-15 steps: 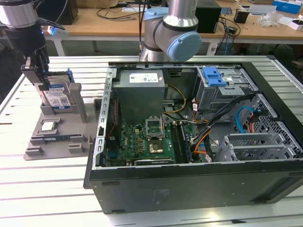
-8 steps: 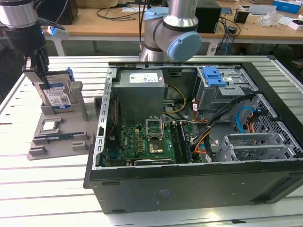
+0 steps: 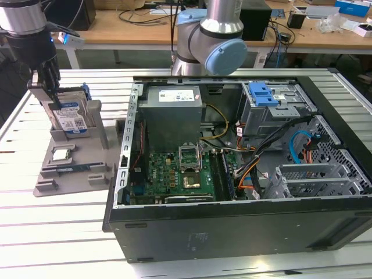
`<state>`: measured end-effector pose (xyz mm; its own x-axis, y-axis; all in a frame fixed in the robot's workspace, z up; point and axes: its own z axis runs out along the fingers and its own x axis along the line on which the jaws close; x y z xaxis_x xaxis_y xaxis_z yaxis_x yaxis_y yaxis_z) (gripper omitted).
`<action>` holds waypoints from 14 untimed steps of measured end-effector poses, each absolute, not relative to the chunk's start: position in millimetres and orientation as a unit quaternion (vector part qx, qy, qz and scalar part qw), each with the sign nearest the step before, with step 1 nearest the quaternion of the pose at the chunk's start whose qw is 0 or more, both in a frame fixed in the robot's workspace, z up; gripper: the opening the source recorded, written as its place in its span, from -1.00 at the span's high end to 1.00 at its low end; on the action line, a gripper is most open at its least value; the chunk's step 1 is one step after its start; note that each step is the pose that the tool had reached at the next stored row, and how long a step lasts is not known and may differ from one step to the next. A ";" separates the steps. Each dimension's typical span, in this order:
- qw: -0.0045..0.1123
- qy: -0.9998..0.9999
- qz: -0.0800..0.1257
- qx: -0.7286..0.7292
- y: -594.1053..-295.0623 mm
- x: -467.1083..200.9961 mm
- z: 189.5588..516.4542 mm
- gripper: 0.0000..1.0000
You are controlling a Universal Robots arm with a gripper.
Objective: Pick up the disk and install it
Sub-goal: 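Pick up the disk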
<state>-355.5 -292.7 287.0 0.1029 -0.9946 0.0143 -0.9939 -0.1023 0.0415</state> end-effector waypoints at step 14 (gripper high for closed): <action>0.020 -0.670 -0.009 0.742 -292.4 -355.5 298.3 0.26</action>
